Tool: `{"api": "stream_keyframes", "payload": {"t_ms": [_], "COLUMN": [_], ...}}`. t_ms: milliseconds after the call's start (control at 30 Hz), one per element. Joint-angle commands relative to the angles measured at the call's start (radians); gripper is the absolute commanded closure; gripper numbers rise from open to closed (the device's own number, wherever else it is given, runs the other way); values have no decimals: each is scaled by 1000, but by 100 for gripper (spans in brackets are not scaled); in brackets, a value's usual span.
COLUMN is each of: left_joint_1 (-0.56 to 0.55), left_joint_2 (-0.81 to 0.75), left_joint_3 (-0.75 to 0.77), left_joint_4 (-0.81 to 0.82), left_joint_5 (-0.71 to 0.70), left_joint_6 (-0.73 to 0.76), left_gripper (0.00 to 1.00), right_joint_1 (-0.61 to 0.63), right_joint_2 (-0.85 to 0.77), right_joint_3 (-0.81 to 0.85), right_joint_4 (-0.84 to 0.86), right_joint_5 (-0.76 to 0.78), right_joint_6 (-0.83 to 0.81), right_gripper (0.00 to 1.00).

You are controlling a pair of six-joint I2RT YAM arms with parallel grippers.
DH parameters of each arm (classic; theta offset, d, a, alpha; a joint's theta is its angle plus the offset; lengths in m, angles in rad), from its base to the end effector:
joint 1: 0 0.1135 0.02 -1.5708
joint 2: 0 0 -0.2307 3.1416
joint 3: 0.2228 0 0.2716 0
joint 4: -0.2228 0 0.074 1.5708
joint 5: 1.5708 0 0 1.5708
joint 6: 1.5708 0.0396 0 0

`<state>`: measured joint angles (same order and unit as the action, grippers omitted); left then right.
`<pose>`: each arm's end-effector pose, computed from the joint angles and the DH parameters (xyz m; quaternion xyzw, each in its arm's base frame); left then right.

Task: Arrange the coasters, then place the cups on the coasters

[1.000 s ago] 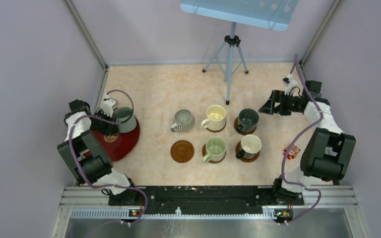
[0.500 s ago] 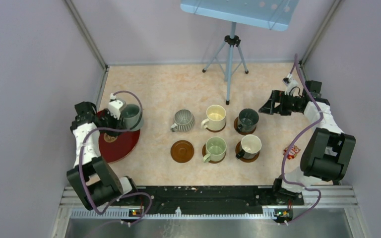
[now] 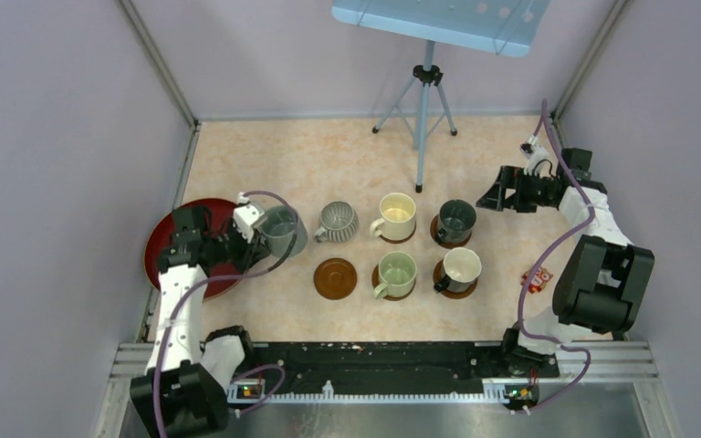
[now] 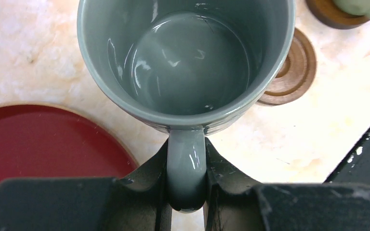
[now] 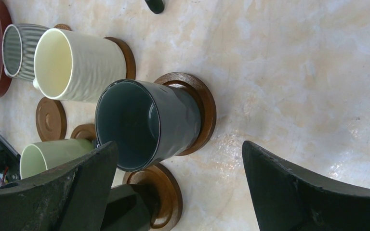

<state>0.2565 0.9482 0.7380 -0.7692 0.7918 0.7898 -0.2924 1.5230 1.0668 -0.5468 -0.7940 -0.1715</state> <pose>0.2140 0.0270 0.2198 0.3410 0.8218 -0.1852 0.4172 0.3222 -0.0675 0.1953 -0.0546 0.8902 0.3019 0.3367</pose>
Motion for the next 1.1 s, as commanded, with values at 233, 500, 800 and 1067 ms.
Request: {"api": "stream_keyframes", "payload": {"t_ms": [233,500,800,1067], "left_joint_1": [-223,-533,-706,-765], "left_joint_2": [-53,-16,8,56], "left_joint_3": [24,14,-33,-53], "left_joint_4": [144,197,168,237], "left_joint_5": [52,-149,-257,-340], "left_joint_6": [-175,-198,-183,-222], "left_gripper": [100,100,100,100], "right_joint_1": [-7,-7,-7,-7], "right_joint_2": [-16,-22,-12,-17], "right_joint_3": [9,7,10,7], "right_joint_4": [19,12,15,12], "right_joint_5": [-3,9,9,12], "right_joint_6": [8,0,6,1], "right_gripper": [1,1,1,1]}}
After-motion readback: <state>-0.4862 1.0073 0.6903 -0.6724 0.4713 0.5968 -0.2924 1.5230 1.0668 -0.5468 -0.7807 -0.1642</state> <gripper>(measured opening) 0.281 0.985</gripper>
